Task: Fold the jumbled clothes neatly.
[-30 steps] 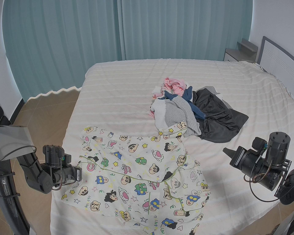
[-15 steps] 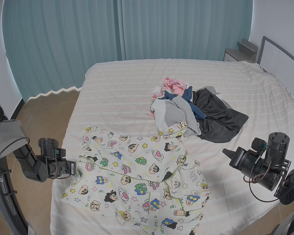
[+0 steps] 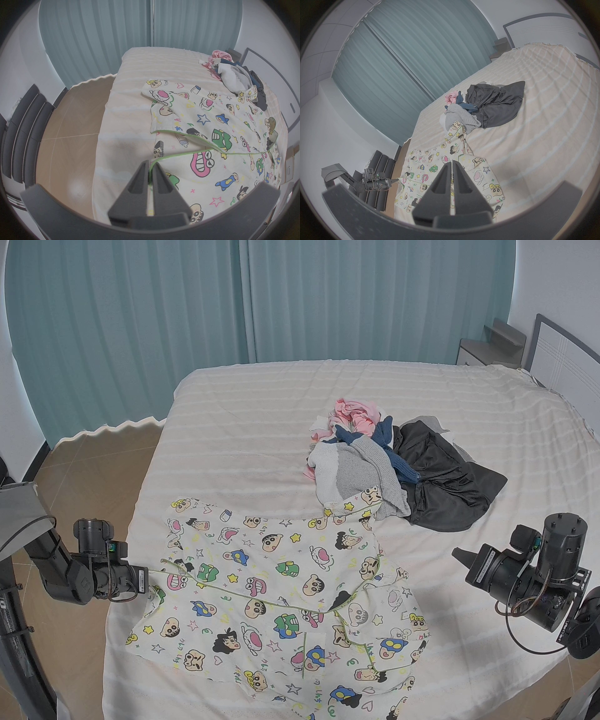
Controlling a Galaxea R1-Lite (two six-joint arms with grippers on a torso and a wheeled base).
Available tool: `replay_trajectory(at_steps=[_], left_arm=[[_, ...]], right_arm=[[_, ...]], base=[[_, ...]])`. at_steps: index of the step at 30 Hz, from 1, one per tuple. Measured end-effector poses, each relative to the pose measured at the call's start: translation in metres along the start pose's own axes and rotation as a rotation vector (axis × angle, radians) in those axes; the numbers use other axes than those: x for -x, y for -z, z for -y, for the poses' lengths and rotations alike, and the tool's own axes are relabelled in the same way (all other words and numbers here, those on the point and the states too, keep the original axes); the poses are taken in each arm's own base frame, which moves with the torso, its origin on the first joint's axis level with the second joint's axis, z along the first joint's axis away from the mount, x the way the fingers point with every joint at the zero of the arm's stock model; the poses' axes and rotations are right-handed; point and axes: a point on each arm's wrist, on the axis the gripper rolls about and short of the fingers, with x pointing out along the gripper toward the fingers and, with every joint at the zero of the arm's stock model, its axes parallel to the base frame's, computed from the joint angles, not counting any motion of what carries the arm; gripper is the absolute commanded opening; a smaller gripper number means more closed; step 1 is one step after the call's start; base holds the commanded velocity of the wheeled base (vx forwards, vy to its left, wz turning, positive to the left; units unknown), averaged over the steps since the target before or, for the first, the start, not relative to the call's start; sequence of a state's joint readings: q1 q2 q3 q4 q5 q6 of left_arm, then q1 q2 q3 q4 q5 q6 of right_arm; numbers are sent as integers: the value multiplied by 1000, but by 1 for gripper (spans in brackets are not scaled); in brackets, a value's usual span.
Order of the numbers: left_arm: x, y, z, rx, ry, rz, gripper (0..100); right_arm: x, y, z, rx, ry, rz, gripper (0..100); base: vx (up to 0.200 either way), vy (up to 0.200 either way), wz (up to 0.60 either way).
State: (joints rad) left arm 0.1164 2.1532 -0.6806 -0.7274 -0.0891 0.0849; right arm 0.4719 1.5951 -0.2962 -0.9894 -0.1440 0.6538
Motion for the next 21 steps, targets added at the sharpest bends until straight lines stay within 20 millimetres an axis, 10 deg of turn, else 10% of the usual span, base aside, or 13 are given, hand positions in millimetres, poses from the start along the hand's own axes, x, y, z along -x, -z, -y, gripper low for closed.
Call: replay_trajectory(at_steps=[16,17,21], left_arm=[[18,3,-21,71,26,-68,100],[24,2,-22,82,45,-77,100],[53,1,-21,130,101,-81,100]], right_arm=[[-2,4,1,3,-35,-54,0],[-2,5,2,3,-37,-58,100],[-1,8,4,4,-56,-93,100]], base=[[0,0,0],[0,0,0],[0,0,0]])
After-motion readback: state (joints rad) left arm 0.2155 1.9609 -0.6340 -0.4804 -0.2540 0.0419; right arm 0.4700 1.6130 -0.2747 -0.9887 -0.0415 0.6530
